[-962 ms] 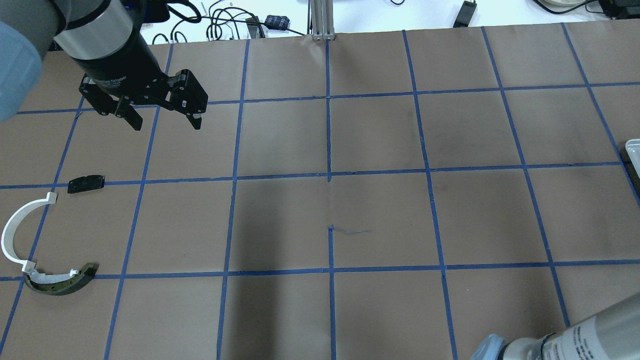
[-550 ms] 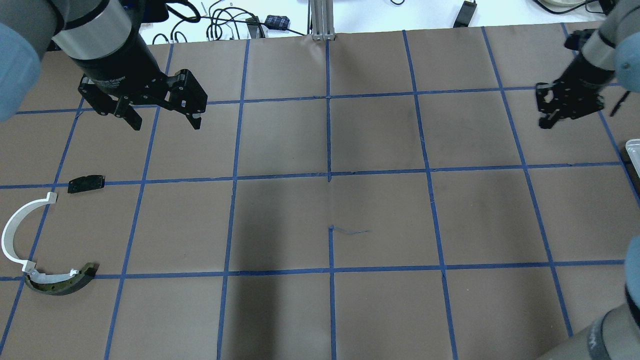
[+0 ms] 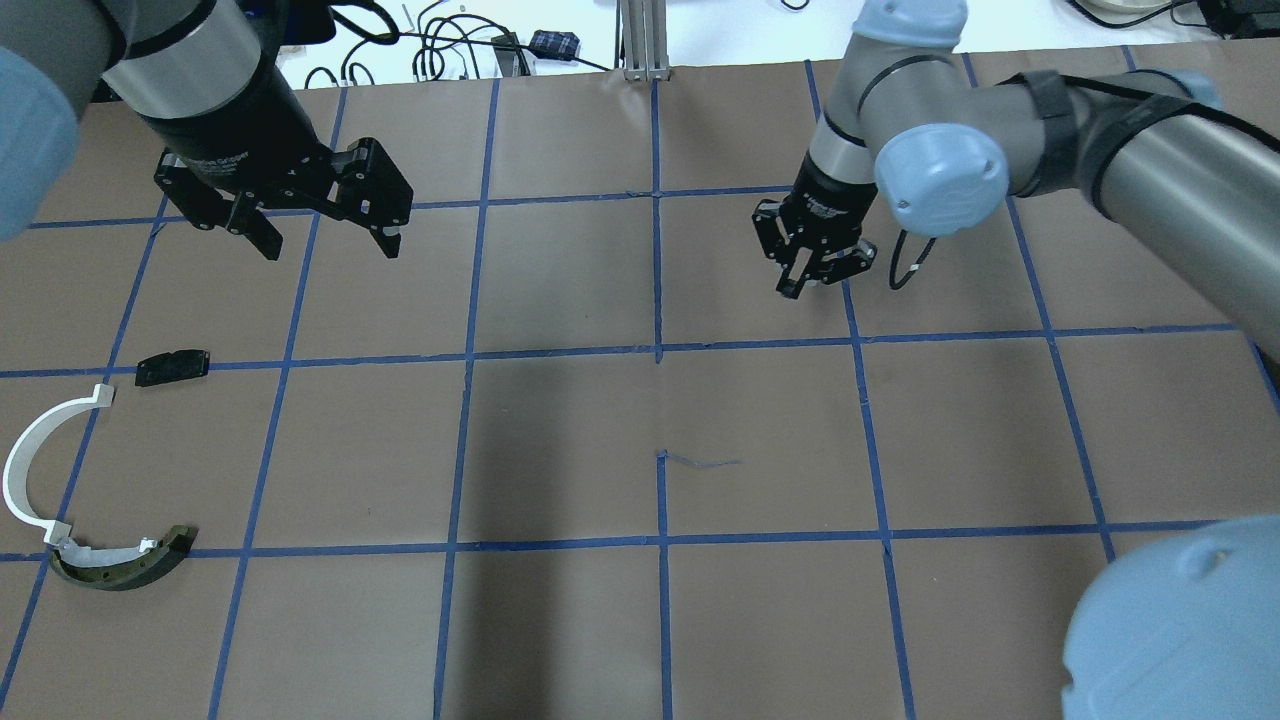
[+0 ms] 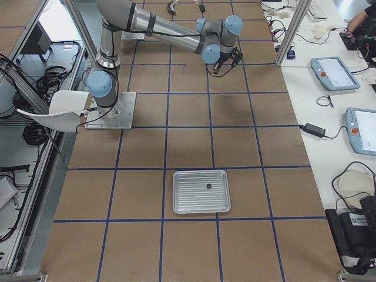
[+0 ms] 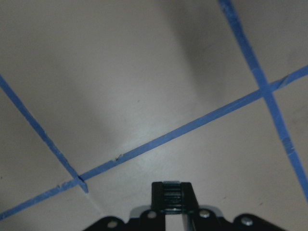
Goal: Place bearing gear from tray to pile
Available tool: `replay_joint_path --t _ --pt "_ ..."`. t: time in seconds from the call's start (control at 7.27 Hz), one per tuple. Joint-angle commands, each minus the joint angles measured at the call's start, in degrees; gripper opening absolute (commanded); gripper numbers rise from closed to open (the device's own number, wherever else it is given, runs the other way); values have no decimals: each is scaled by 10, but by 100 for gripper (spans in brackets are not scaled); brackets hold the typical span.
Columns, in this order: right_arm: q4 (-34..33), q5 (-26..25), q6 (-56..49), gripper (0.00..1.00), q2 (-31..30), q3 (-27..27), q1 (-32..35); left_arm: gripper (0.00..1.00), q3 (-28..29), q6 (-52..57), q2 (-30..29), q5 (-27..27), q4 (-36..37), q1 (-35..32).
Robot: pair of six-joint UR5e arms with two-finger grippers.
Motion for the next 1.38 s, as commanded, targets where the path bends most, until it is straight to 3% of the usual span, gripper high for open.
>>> replay_joint_path --t 0.0,0.41,0.55,0.69,0.83,0.96,1.24 --pt "-26 35 34 0 11 35 61 100 0 1 0 0 0 0" --pt "-69 53 67 2 36 38 122 100 0 1 0 0 0 0" --pt "-78 53 68 16 56 38 126 100 0 1 0 0 0 0" --pt "-94 53 69 59 57 37 133 100 0 1 0 1 0 0" --pt "-108 47 70 88 58 37 133 100 0 1 0 1 0 0" --pt "-108 46 70 100 55 30 133 100 0 1 0 1 -1 0" --pt "-107 29 57 100 37 23 84 100 0 1 2 2 -7 0"
